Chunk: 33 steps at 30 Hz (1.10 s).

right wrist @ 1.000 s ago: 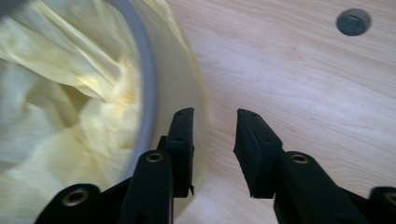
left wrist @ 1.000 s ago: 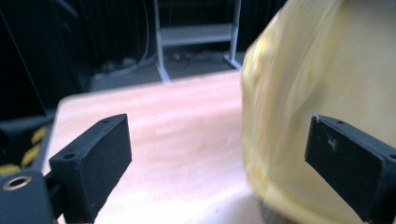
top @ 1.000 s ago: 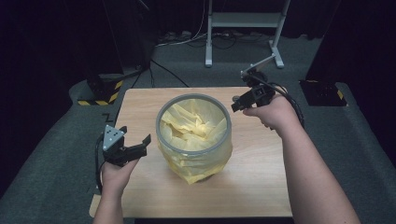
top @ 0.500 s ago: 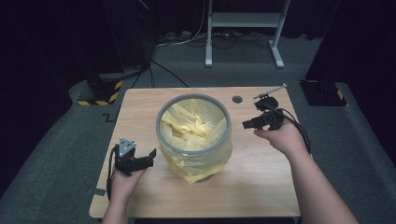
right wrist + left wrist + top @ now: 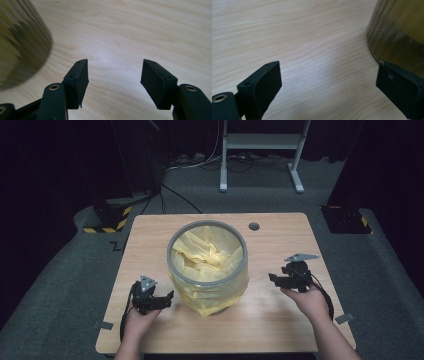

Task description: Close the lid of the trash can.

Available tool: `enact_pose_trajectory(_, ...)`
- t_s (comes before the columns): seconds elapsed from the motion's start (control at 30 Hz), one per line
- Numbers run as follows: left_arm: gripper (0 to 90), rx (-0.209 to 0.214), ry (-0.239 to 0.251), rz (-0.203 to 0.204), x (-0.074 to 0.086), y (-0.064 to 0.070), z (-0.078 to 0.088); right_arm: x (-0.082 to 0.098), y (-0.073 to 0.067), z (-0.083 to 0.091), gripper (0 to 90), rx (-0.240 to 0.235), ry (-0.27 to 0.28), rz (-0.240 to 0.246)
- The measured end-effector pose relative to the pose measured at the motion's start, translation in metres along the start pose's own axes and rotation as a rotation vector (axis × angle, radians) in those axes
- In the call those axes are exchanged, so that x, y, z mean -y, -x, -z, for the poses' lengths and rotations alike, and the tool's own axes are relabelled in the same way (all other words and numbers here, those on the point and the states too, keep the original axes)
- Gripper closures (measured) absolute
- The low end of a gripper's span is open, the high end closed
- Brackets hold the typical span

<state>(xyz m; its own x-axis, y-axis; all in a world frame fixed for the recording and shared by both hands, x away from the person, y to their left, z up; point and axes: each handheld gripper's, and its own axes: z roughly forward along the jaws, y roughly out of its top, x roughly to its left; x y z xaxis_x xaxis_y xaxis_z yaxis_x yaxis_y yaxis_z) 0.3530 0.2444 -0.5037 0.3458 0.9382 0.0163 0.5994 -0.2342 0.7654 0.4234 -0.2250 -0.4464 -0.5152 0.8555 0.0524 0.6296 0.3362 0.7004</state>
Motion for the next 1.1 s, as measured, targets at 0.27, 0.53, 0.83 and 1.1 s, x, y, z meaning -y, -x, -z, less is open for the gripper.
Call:
enact_pose_trajectory(0.27,7.3,-0.016,-0.064,-0.001,0.009,0.007,-0.016,0.064,0.018,-0.023,39.0,0.039,0.042,-0.028)
enact_pose_trajectory(0.53,5.8,-0.016,-0.094,0.038,0.012,0.008,-0.021,0.084,0.018,-0.024,39.5,0.092,0.077,0.010)
enact_pose_trajectory(0.83,6.3,-0.032,-0.071,0.054,0.016,0.011,-0.020,0.083,0.017,-0.026,25.8,0.115,0.060,-0.016)
enact_pose_trajectory(1.1,6.3,-0.031,-0.071,0.054,0.016,0.011,-0.020,0.083,0.018,-0.026,18.1,0.138,0.049,-0.042)
